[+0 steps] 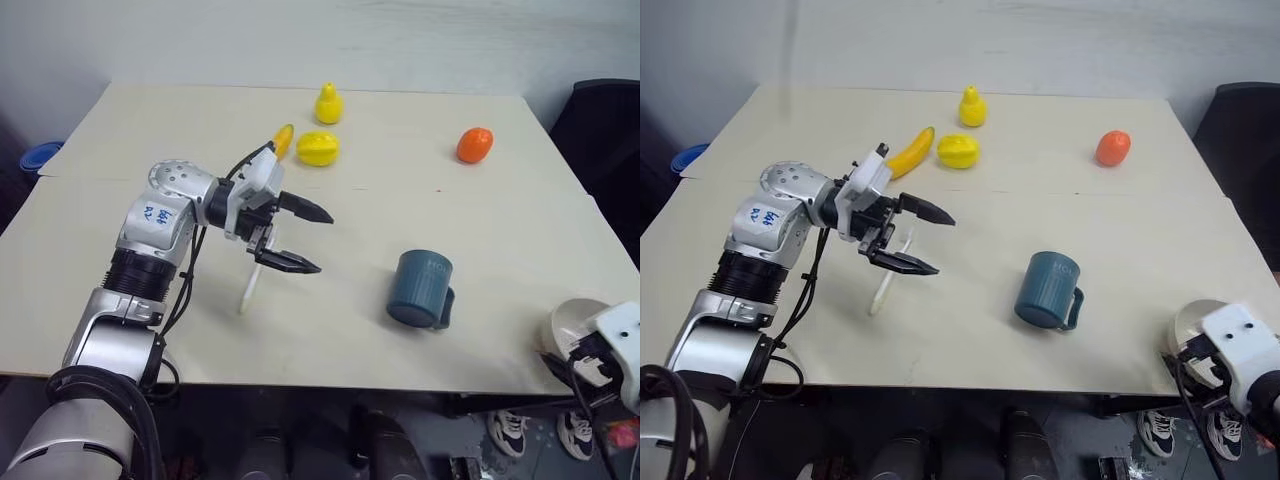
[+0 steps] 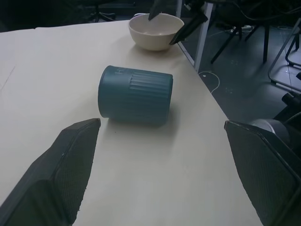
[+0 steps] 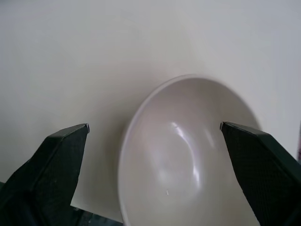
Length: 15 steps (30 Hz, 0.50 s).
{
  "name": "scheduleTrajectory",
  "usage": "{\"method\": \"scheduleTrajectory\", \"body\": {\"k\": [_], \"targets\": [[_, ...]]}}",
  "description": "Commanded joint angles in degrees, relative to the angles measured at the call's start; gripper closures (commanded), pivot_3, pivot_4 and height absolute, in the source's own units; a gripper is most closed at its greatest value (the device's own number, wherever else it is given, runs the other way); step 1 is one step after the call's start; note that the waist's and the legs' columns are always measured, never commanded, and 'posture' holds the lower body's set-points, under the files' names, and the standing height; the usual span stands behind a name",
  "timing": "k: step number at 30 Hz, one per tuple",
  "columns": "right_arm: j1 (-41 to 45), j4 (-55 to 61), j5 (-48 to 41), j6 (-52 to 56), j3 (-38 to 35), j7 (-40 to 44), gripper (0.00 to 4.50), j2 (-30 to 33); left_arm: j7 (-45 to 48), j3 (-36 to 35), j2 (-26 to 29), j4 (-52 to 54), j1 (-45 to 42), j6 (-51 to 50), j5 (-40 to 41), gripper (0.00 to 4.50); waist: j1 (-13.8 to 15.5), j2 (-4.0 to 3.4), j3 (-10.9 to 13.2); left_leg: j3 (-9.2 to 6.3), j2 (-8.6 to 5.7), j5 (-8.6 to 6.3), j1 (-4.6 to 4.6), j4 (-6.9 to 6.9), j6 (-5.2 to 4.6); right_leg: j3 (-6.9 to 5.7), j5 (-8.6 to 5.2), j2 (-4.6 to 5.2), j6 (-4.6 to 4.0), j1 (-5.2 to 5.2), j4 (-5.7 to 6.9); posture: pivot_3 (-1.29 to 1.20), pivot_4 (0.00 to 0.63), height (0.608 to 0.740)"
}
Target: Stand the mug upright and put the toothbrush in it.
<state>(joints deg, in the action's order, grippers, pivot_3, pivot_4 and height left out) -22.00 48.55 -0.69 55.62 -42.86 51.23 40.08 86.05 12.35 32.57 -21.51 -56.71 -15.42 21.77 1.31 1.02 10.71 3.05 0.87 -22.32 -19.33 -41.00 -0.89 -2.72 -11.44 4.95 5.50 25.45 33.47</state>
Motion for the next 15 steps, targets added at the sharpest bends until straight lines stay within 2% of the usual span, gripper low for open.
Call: {"method": "scheduleTrajectory", "body": {"k": [1, 4, 5, 7, 10, 12, 15], "targets": [[4.8, 9.5, -5.2, 10.5, -7.3, 1.6, 0.01, 2.2, 5.5, 0.2, 0.0, 0.0, -0.9, 1.2, 0.1, 0.0, 0.0, 0.0, 0.0, -0.11, 0.01, 0.0, 0.01, 0.0, 0.0, 0.0, 0.0, 0.0, 0.0, 0.0, 0.0, 0.0, 0.15, 0.74], [18.5, 11.5, -13.5, 23.7, -8.3, -0.6, 0.01, 2.2, 5.7, 0.4, -0.1, -0.2, -0.8, 1.5, 0.1, 0.0, -0.3, 0.01, 0.0, -0.18, 0.03, 0.0, 0.02, -0.01, 0.0, 0.0, 0.0, -0.02, 0.0, 0.0, 0.0, 0.0, 0.15, 0.74], [24.5, 11.5, -16.3, 29.4, -7.4, -2.4, 0.01, 0.8, 5.7, 0.5, -0.2, -0.2, -0.7, 1.6, 0.1, 0.0, -0.3, 0.01, 0.0, -0.18, 0.04, 0.0, 0.03, -0.01, 0.0, 0.01, 0.0, -0.02, 0.0, 0.0, 0.0, 0.0, 0.15, 0.74], [31.3, 11.5, -20.7, 35.7, -5.7, -5.9, 0.01, -2.2, 5.7, 0.7, -0.3, -0.2, -0.6, 1.8, 0.2, 0.0, -0.2, 0.01, 0.0, -0.26, 0.04, -0.01, 0.04, -0.02, 0.0, -0.01, -0.01, -0.02, -0.03, 0.01, 0.0, 0.0, 0.15, 0.74], [31.4, 11.5, -24.0, 36.9, -0.8, -14.4, 0.63, -6.8, 5.3, 0.9, -0.6, 0.1, -0.7, 1.9, 0.4, 0.0, 0.3, 0.01, 0.0, -0.47, 0.05, -0.01, -0.03, 0.11, 0.02, -0.15, -0.1, -0.06, -0.18, 0.07, 0.05, 0.0, 0.15, 0.74], [30.7, 11.5, -23.4, 36.9, 1.4, -20.7, 1.22, -13.8, 5.0, 0.9, -0.8, -0.1, -1.0, 2.3, 0.3, 0.0, 0.3, 0.01, 0.0, -0.46, 0.04, -0.01, -0.25, 0.13, 0.05, -0.35, -0.15, -0.06, -0.23, 0.15, 0.03, 0.0, 0.15, 0.74], [30.0, 11.0, -22.1, 36.9, 1.9, -27.0, 1.22, -26.4, 3.9, 0.8, -0.8, -1.8, -1.3, 4.3, -1.0, 0.0, 0.1, -0.05, 0.0, -0.33, 0.0, 0.01, -0.4, 0.06, 0.13, -0.29, -0.14, -0.04, -0.2, 0.25, 0.03, 0.0, 0.15, 0.74]]}}
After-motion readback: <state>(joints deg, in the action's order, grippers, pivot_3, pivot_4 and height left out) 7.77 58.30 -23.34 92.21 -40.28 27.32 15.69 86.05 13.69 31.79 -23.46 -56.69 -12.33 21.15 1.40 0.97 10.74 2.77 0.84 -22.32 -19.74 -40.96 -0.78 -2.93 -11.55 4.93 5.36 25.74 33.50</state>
